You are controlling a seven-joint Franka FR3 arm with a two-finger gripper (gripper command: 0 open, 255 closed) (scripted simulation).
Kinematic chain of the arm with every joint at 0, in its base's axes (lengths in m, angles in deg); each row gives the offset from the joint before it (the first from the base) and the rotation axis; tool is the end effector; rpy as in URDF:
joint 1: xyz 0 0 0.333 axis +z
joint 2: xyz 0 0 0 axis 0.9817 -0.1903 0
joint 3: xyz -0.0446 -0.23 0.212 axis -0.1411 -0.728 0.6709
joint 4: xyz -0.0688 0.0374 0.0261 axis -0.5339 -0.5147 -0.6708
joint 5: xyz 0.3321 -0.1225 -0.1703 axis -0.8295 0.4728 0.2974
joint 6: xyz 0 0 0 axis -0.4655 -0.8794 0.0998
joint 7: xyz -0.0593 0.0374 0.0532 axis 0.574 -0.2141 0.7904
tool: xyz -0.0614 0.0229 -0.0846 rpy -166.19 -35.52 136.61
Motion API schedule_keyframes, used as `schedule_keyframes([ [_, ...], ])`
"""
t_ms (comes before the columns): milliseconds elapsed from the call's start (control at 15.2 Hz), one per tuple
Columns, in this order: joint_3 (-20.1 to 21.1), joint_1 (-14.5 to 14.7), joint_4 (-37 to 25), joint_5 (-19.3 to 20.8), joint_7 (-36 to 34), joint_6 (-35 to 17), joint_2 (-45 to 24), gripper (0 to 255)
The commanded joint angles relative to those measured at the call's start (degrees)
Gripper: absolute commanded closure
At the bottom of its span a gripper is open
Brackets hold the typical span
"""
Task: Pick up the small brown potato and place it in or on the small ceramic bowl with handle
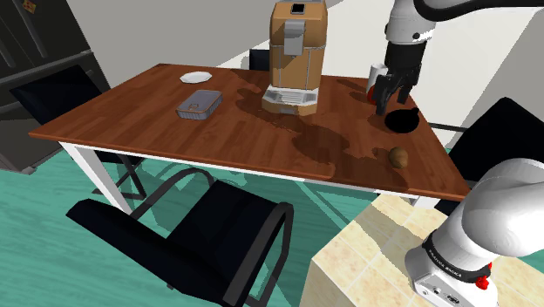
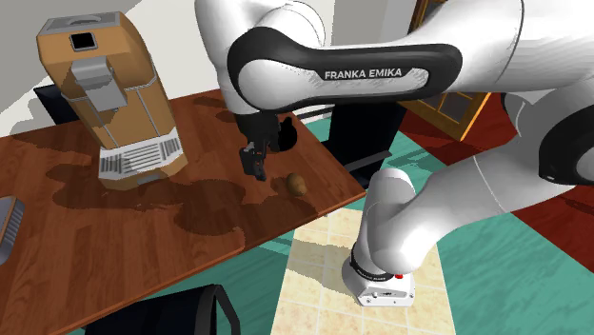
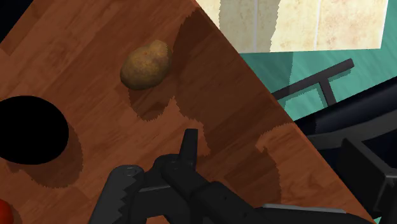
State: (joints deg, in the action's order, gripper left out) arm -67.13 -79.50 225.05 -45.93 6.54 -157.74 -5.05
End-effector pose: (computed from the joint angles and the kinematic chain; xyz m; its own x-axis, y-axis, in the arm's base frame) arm 0.3100 -0.0274 0.5619 0.9912 -0.0832 -0.1035 -0.0774 -0.9953 0.0587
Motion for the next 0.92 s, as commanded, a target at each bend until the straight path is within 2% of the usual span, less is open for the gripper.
schedule_keyframes([
  [0,0.0,0.0,0.0,0.0,0.0,0.0,0.0,0],
  [858,-4.4,-10.8,11.1,7.3,-12.9,-16.9,-12.3,0],
])
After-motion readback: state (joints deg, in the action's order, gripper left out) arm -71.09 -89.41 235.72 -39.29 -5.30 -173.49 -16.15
